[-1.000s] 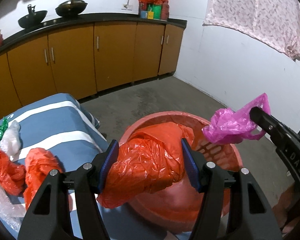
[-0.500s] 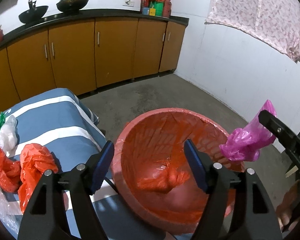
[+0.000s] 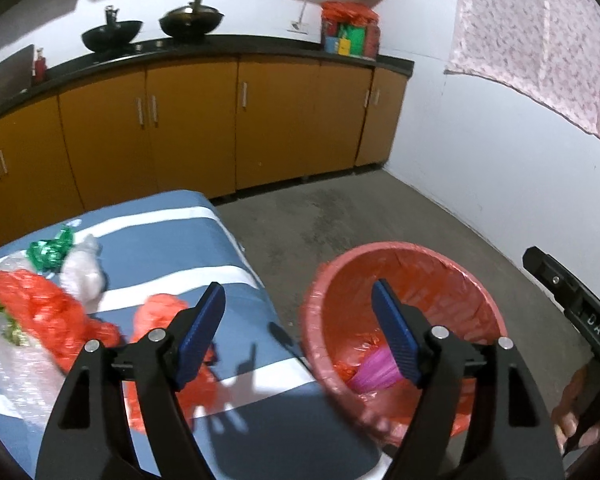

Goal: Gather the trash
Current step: 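Drop the red bag into the wastebasket with the left gripper while the right gripper releases the pink bag, then grasp the small clear plastic bag with the left gripper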

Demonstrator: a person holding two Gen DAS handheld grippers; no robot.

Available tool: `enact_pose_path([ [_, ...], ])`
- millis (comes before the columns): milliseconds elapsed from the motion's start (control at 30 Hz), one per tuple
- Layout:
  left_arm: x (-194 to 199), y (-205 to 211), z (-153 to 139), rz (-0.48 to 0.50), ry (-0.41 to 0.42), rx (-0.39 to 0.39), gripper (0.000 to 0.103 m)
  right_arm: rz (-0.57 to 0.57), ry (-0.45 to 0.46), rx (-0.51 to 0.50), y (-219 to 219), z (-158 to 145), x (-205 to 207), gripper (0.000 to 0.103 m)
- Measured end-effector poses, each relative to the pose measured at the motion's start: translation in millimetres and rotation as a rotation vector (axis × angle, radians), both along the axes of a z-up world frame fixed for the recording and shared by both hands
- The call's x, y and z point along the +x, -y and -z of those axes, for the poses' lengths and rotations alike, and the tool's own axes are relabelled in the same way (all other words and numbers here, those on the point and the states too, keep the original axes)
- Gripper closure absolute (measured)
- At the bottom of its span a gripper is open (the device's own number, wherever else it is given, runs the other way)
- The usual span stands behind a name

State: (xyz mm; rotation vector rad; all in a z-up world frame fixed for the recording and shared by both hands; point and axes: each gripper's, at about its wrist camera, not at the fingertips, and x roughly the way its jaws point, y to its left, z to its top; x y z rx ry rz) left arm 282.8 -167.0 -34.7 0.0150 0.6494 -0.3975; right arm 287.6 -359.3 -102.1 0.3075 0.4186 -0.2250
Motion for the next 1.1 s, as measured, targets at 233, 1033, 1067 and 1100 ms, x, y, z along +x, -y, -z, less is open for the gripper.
enact_pose_path([
  [233,-35,-57,-22,-0.073,0.071,0.054,0.021,-0.045,0.023,-0.025,-26,-14,-25,0.053],
  [1033,-141,-195,60,-0.365,-0.056,0.102,0.011,-0.301,-0.010,-0.081,-173,4,-88,0.053],
  [1067,-139,-195,64,-0.365,-0.067,0.100,0.011,-0.301,-0.014,-0.084,-173,5,-88,0.053],
  [1100,-138,-195,70,-0.367,-0.078,0.100,0.011,-0.300,-0.017,-0.087,-174,5,-88,0.053],
])
